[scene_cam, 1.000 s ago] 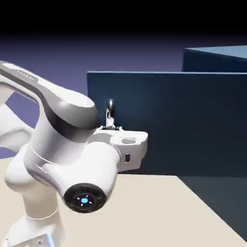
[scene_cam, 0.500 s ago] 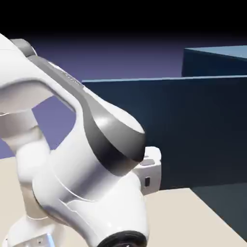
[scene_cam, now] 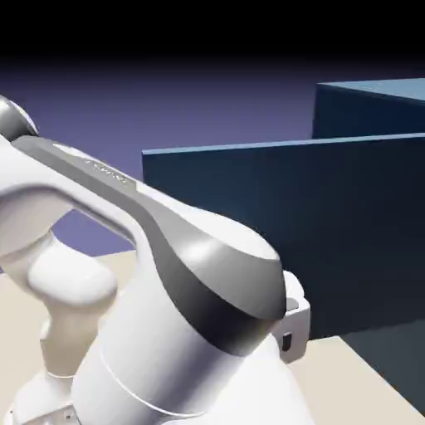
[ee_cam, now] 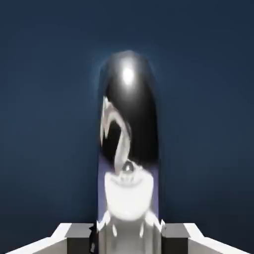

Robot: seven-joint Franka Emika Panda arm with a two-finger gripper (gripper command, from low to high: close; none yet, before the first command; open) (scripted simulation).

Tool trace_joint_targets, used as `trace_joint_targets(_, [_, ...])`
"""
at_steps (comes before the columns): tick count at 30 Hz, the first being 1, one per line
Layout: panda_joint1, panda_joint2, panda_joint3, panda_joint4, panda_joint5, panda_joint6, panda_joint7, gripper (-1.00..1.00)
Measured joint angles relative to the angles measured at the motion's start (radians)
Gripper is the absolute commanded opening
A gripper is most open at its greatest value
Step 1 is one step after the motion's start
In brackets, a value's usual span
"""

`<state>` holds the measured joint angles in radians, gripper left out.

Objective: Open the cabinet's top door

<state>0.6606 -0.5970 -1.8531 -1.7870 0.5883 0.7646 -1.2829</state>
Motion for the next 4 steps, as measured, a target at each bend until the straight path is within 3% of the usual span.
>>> trace_joint_targets(4, [0.129,-0.11,-0.058,0.145,-0.037,-0.05,0.072,-1.0])
